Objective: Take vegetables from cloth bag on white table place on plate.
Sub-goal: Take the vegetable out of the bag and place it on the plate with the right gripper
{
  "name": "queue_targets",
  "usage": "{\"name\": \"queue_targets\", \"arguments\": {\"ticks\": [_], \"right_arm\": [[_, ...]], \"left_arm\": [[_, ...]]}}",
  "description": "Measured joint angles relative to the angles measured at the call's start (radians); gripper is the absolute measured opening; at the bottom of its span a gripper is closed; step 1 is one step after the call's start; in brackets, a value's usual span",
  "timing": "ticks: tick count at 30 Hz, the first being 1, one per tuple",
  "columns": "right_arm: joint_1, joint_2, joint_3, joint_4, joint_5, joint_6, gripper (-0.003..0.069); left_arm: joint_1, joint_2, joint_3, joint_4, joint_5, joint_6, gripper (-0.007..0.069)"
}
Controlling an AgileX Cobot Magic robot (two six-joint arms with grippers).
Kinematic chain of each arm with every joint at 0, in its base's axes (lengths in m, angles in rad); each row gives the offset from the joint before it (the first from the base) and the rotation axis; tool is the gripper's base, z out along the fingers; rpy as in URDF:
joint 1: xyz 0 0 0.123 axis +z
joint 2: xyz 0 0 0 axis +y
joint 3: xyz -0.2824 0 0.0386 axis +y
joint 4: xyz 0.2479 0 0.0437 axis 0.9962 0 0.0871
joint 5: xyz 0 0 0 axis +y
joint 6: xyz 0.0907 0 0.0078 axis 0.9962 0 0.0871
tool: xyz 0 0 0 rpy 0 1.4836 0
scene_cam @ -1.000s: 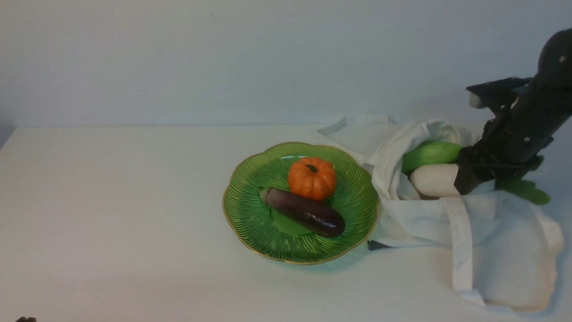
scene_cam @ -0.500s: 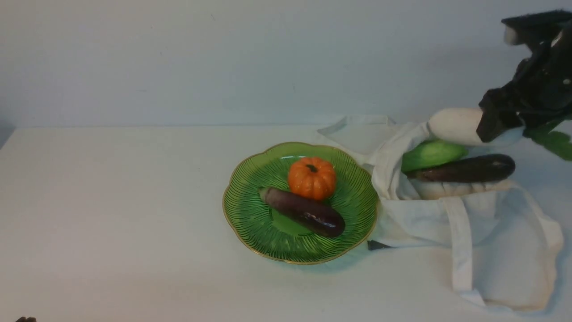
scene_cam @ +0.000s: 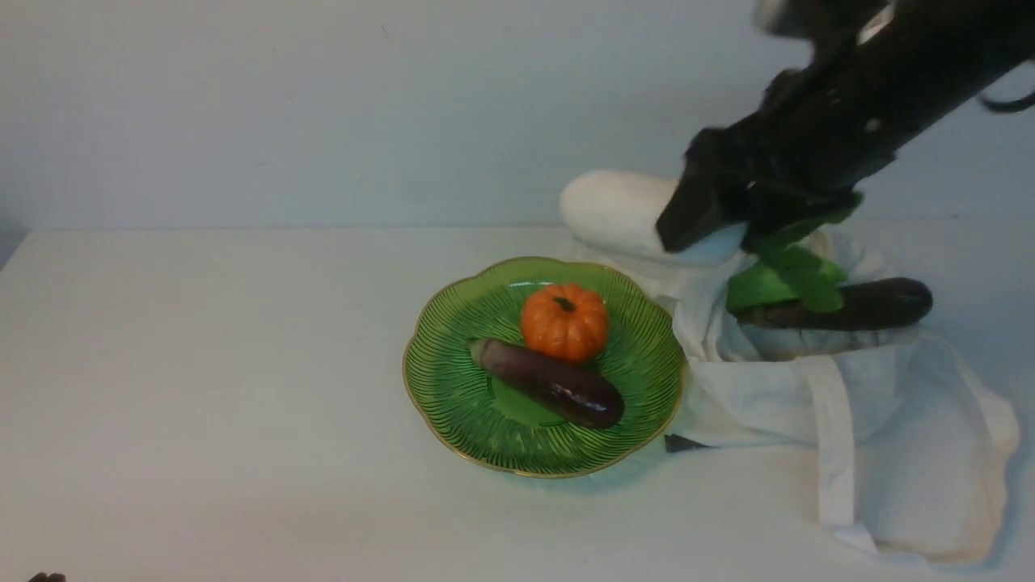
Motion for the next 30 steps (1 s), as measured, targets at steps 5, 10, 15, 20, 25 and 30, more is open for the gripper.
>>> {"name": "queue_targets", "arguments": {"ticks": [5,10,15,20,25,30], "right_arm": [[0.124,0.154,0.001,-0.188,-0.131,0.207,0.0486],[0.177,0.256,0.001,-0.29,-0.162,0.336,0.0486],[0.186,0.302,-0.007,-0.327,-0.182,0.357,0.0477],[0.186,0.303,-0.01,-0.34,-0.192,0.359,0.0477],[0.186,0.324,-0.086,-0.38,-0.086,0.364,0.0596],[0.186,0.327,-0.237,-0.439,0.018,0.35,0.0682]], "left_arm": [[0.0,0.0,0.0,0.0,0.0,0.0,-0.0005],[0.0,0.0,0.0,0.0,0.0,0.0,-0.0005],[0.0,0.0,0.0,0.0,0.0,0.0,-0.0005],[0.0,0.0,0.0,0.001,0.0,0.0,-0.0005],[0.0,0.0,0.0,0.001,0.0,0.0,-0.0005],[0.0,0.0,0.0,0.001,0.0,0.0,-0.0005]]}}
